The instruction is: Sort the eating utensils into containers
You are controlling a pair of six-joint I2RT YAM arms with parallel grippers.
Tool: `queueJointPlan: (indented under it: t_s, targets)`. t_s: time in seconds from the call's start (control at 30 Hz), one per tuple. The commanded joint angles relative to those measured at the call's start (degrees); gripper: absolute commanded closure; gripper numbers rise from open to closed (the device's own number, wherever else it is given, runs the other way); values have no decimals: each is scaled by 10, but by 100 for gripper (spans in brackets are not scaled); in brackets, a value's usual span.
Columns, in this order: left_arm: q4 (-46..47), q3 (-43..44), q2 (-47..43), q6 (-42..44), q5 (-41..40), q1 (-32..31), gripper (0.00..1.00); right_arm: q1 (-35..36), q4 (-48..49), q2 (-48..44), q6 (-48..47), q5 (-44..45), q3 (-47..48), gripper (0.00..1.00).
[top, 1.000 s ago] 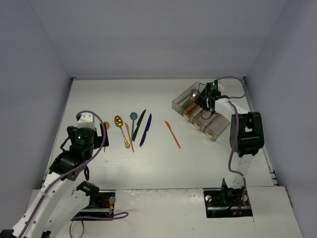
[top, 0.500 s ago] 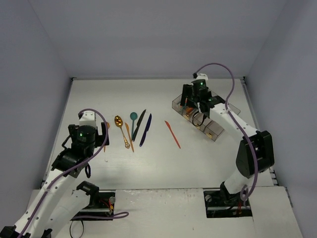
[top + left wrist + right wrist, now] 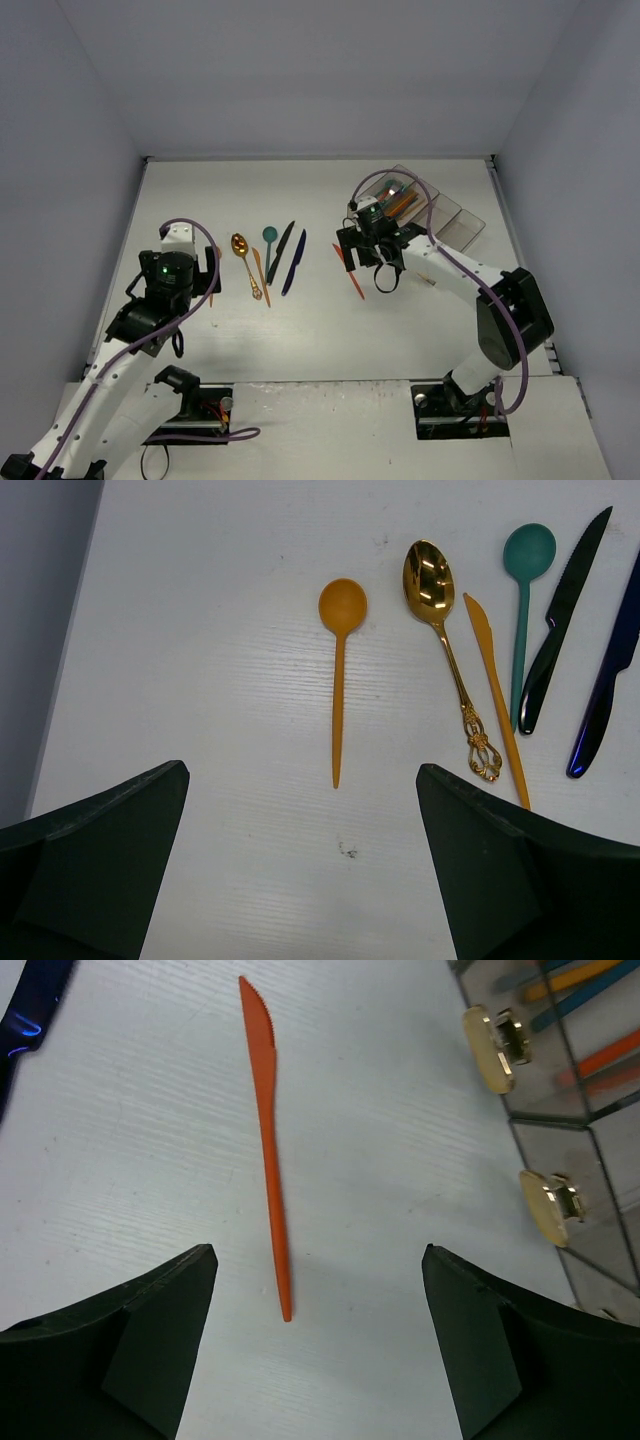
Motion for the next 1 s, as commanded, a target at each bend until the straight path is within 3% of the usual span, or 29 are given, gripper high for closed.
queueJointPlan:
  t_s: [0.0, 0.13, 0.5, 0.77, 0.97]
  targets:
    - [33, 16, 10, 10, 5, 5, 3, 16, 5, 30, -9, -19, 4, 23]
    - [33, 15, 8, 11, 5, 5, 3, 23, 6, 69, -7, -16, 8, 29]
    - [32, 15, 8, 14, 4, 5, 3, 34, 6, 142, -11, -5, 23, 59]
    - [32, 14, 7, 15, 2, 6, 3, 57, 5, 172, -7, -1, 31, 100]
    - [32, 14, 9, 15, 2, 6, 3, 59, 2, 109, 24, 4, 73, 100]
